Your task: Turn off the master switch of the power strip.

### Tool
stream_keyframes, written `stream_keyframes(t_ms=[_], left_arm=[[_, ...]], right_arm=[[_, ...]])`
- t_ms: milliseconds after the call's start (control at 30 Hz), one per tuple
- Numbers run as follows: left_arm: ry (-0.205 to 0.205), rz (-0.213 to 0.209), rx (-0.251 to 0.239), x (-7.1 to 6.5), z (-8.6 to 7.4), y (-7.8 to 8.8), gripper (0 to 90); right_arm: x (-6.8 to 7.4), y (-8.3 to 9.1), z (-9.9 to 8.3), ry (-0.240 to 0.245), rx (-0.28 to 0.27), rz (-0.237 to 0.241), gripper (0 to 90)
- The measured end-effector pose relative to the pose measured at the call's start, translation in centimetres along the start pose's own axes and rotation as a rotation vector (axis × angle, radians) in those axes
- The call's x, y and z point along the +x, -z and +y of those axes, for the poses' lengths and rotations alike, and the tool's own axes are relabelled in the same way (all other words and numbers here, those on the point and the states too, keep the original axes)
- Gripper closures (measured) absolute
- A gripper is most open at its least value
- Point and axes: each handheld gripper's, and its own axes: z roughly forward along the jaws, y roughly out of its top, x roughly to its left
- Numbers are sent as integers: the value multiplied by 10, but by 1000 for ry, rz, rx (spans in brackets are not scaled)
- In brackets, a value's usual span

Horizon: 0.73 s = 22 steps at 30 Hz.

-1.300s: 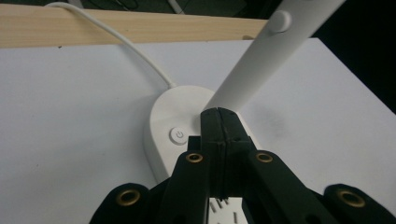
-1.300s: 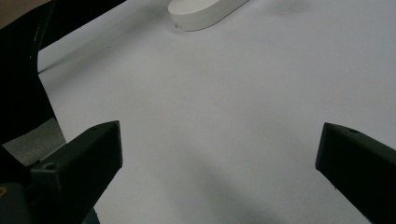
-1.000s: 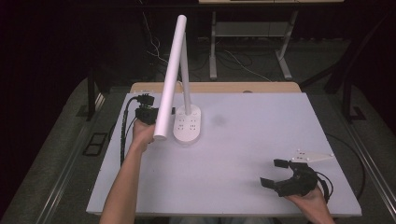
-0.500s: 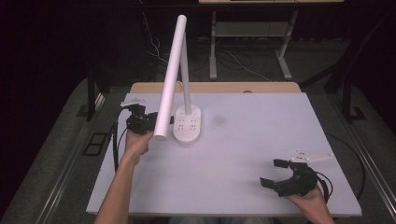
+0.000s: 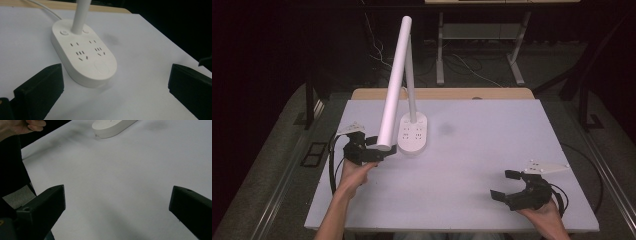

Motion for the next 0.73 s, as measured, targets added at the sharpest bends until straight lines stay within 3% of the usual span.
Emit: stream_keyframes(t_ms=[400,733], left_arm=[[-40,-27,17,-23,-42,11,0],[-80,-46,42,-42,-56,18,0]], right_arm=[[0,0,0,-3,-2,-2,0],[0,1,0,-9,-7,-1,0]])
